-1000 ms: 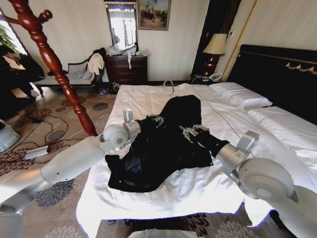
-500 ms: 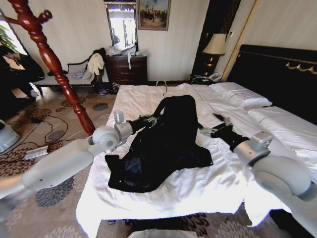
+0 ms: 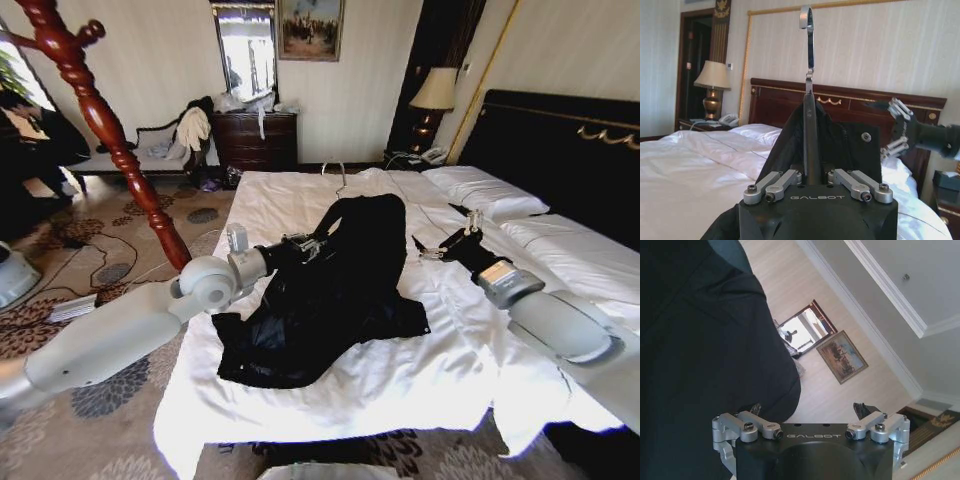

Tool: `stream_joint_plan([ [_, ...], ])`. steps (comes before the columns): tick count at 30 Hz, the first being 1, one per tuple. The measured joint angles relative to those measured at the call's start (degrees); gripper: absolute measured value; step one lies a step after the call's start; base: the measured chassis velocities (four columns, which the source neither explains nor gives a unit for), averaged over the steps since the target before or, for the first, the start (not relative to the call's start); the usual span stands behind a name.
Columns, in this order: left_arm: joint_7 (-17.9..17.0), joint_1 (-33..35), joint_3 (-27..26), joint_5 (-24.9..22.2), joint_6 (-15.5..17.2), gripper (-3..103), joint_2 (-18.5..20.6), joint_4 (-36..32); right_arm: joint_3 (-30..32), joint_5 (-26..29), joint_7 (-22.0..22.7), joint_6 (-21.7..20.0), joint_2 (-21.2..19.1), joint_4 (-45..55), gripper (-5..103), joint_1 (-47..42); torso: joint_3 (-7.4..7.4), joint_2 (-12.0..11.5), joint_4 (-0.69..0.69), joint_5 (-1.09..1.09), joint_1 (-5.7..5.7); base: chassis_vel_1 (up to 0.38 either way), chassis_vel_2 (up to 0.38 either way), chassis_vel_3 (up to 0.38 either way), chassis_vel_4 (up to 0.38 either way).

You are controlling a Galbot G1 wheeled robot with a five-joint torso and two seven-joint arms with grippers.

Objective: Pick up the clothes from the bed and hang them on the clothes hanger.

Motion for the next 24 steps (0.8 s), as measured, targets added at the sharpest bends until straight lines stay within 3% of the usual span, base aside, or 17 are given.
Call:
stream_joint_plan([
  [24, 0.27, -3.85, 6.05, -0.06, 1.19, 16, -1.49, -3.07, -2.32, -8.68, -2.62, 3.05, 0.82, -3.11, 100, -0.76, 0.0, 0.0, 0.0, 0.01, 0.0, 0.0, 0.0, 0.0, 0.0],
])
